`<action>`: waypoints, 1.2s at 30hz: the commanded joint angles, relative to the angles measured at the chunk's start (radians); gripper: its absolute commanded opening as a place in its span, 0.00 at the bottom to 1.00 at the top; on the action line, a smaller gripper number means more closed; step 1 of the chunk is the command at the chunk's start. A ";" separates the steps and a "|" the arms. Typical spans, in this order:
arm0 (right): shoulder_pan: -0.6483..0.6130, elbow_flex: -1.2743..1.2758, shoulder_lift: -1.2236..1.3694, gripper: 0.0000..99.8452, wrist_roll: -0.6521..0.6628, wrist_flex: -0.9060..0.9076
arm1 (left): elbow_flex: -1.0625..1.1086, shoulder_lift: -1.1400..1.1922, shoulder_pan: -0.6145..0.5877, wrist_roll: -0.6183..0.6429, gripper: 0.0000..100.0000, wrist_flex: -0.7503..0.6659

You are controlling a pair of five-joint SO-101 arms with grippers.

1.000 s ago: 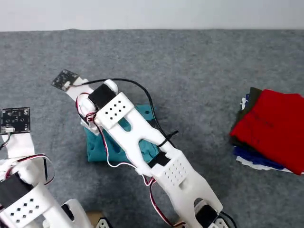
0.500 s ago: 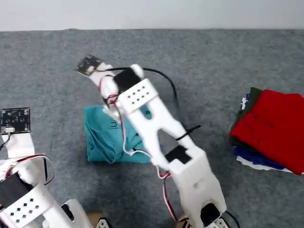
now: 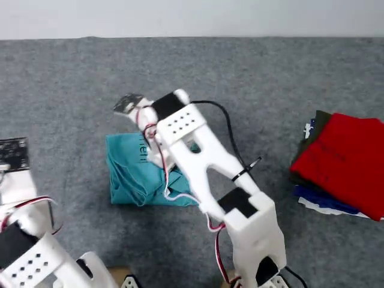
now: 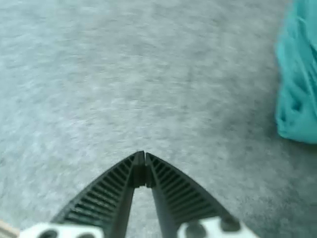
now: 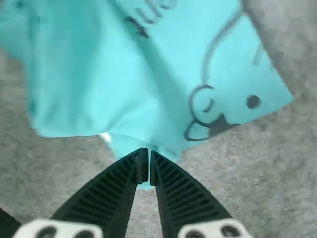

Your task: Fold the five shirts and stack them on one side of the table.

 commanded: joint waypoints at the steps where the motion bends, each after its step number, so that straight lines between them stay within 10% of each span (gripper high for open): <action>1: -0.053 0.048 -0.145 0.06 0.009 0.042 | -0.081 -0.003 -0.100 0.002 0.01 -0.018; 7: -0.147 0.227 -0.317 0.27 0.008 0.039 | -0.088 -0.003 -0.276 -0.100 0.01 -0.015; 26: -0.325 0.244 -0.099 0.27 0.002 -0.125 | -0.013 -0.009 -0.336 -0.158 0.01 -0.015; 36: -0.309 0.184 -0.065 0.03 0.008 -0.159 | -0.005 -0.011 -0.336 -0.157 0.01 -0.011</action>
